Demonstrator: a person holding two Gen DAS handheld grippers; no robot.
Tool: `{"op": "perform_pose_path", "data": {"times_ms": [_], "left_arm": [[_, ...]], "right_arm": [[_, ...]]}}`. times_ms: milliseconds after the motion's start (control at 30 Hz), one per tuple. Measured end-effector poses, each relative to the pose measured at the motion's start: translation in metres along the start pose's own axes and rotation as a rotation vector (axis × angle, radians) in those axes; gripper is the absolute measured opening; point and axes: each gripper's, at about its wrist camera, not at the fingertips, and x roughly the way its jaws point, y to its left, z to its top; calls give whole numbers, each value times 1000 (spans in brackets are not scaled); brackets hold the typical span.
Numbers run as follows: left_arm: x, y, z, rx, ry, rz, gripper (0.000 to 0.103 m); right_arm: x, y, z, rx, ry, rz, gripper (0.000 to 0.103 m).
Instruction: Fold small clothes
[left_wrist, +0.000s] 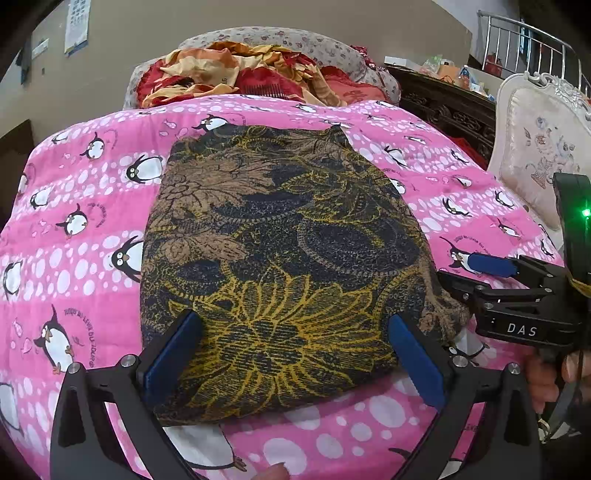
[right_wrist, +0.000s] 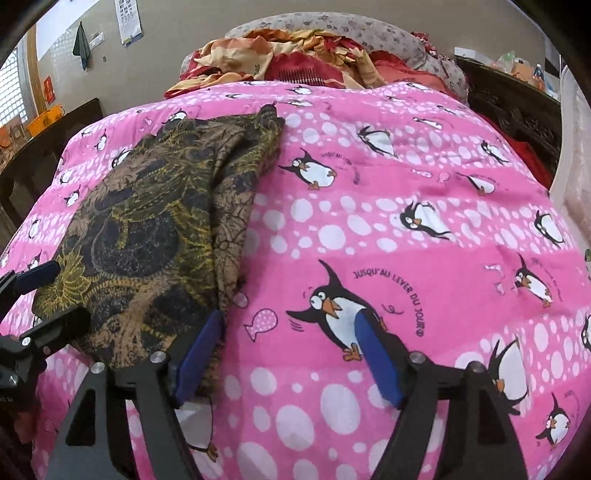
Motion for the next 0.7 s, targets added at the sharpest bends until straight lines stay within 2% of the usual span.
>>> {"op": "perform_pose_path", "data": {"times_ms": [300,500,700], "left_arm": [[0,-2,0,3,7,8,87],[2,-5,0,24,22,36,87],[-29,-2,3,-22,19,27,87]], "right_arm": [[-3,-5,-2,32,-23,31,80],[1,-4,0,21,-4,32,82],[-9,-10,4,22,38,47,81]]}}
